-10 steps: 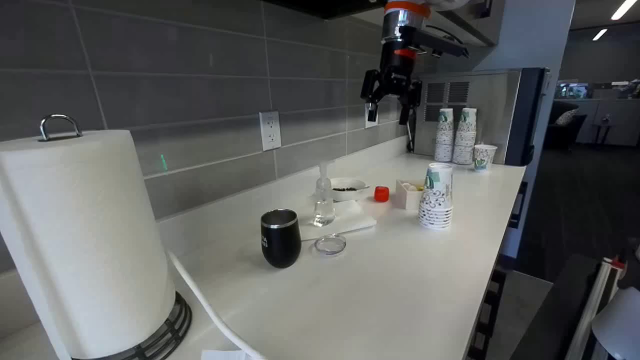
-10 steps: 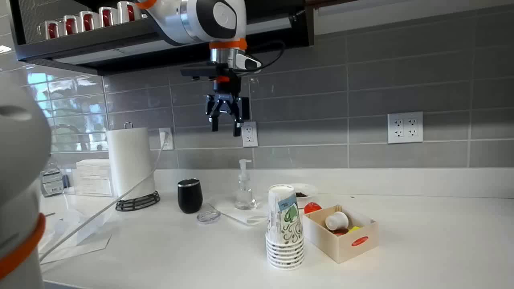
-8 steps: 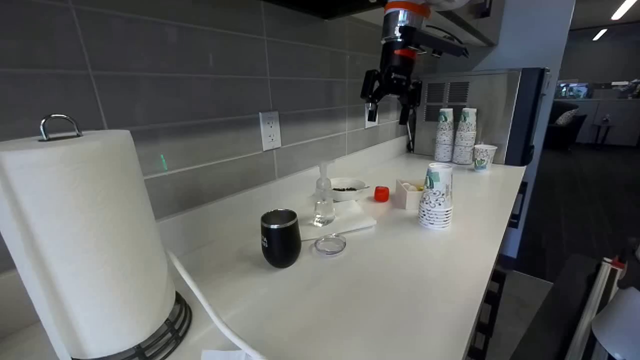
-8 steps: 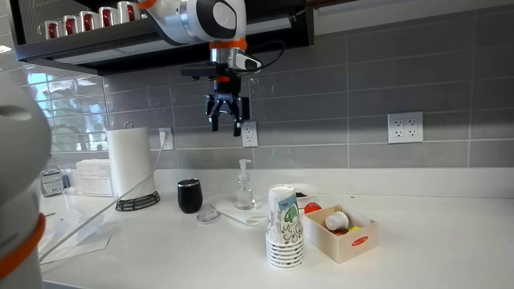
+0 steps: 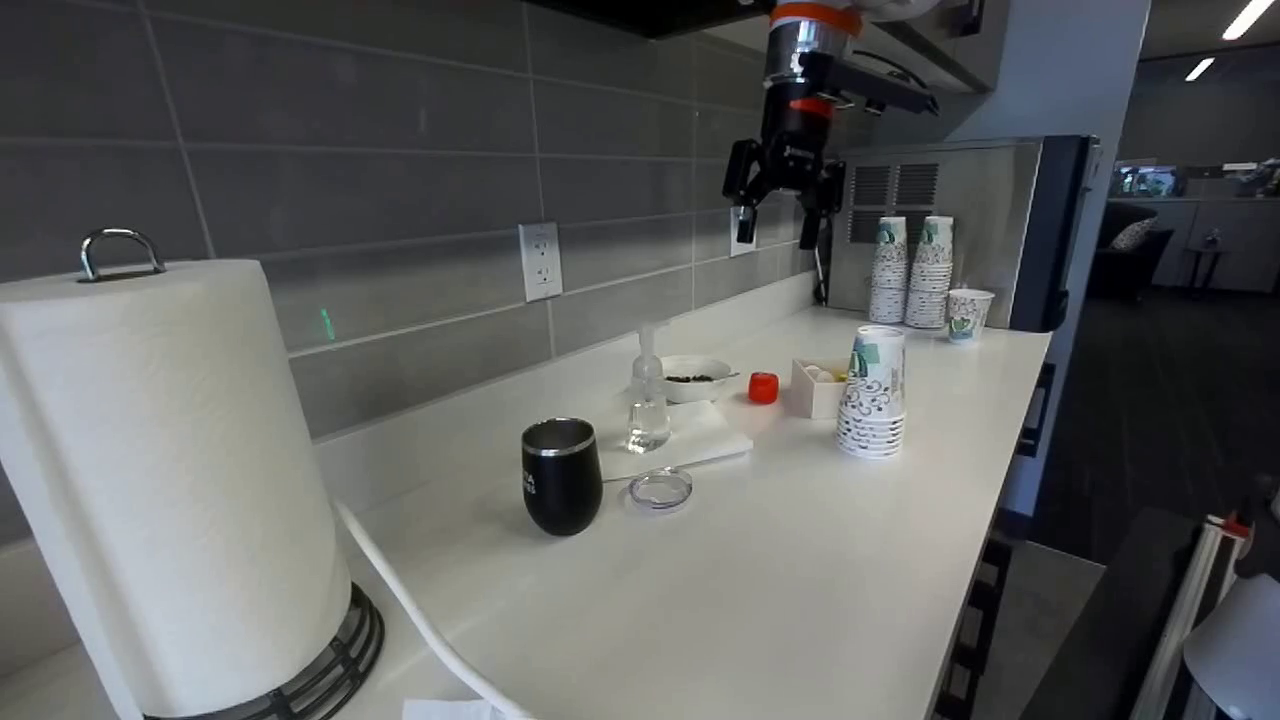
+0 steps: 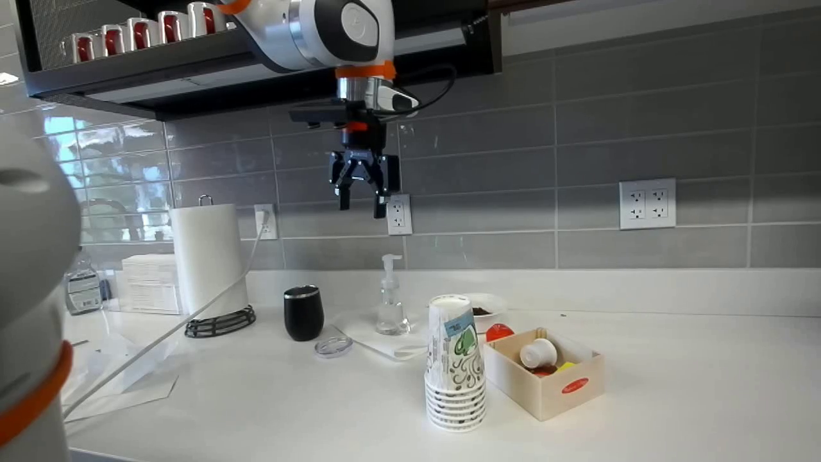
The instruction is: Remove the coffee pod from the box on the right and place it on the left side of the counter.
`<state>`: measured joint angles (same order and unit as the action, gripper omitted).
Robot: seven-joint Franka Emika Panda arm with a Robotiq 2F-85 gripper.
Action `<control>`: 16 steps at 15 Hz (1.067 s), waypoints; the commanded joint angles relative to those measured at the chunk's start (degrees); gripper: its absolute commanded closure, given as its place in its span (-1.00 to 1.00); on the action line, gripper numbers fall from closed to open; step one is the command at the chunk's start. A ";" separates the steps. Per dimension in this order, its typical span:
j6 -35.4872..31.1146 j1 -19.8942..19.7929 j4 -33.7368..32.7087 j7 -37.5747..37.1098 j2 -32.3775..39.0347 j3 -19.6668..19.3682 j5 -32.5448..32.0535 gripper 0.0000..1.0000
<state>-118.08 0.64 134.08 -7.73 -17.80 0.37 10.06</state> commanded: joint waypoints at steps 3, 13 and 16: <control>1.97 -4.18 -0.85 -0.51 -0.74 -1.81 -6.47 -1.00; -4.66 -13.03 -2.49 4.32 5.56 -11.20 -15.48 -1.00; -12.31 -13.21 -0.75 8.73 9.43 -13.91 -12.52 -1.00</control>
<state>-124.04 -12.27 132.79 -2.78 -12.69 -11.80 -4.68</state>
